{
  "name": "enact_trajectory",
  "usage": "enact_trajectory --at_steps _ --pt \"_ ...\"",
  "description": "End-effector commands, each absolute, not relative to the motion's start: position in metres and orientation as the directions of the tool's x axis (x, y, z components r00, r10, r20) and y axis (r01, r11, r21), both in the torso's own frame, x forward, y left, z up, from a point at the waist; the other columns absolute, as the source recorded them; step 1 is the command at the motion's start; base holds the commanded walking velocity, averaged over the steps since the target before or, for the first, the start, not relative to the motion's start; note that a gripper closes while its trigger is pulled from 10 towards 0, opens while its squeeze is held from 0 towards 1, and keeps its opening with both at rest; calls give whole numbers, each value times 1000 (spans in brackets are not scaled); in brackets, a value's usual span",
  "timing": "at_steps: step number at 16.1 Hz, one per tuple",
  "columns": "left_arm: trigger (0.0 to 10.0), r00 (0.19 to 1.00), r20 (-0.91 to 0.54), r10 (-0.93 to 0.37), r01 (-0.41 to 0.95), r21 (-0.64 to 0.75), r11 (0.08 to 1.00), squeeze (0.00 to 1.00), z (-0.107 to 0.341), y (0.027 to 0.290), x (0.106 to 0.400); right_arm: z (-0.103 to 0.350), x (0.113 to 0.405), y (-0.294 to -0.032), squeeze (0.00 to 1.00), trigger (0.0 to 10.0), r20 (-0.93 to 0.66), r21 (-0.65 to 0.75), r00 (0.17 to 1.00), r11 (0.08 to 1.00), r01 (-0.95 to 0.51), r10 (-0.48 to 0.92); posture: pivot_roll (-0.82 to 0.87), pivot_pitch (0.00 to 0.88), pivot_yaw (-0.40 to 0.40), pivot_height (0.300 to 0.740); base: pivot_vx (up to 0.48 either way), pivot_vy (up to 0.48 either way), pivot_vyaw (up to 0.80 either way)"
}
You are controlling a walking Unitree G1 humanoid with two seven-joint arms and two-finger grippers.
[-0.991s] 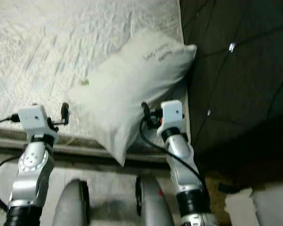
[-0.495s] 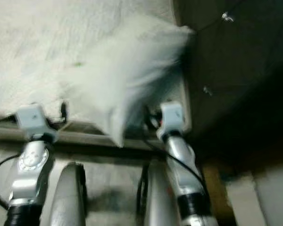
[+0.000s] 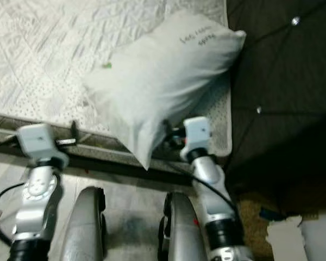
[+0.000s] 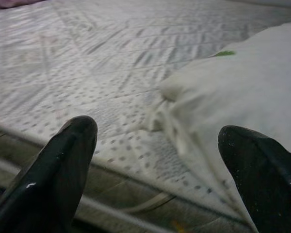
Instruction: Clean up the room
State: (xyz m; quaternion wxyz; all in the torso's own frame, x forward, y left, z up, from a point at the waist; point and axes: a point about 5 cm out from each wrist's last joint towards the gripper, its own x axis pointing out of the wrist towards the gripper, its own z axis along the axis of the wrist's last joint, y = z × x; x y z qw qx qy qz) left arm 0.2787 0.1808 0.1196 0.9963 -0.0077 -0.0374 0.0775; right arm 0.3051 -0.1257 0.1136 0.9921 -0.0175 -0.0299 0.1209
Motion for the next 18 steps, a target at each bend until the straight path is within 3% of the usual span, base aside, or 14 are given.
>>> enact_trajectory --at_steps 1,6,18 --pt "10000 983 59 171 -171 -16 985 0 116 187 275 112 303 -124 0 10000 50 -36 968 969 -243 245 42 269 -76 611 300 0 0" --pt "10000 984 61 167 -166 -14 986 0 117 187 275 112 304 -124 0 10000 46 -31 969 970 -241 242 43 278 -75 611 121 0 0" --pt "10000 987 45 157 -156 -17 988 0 116 184 277 111 306 -125 0 10000 38 -31 970 971 -238 239 39 282 -77 611 306 0 0"
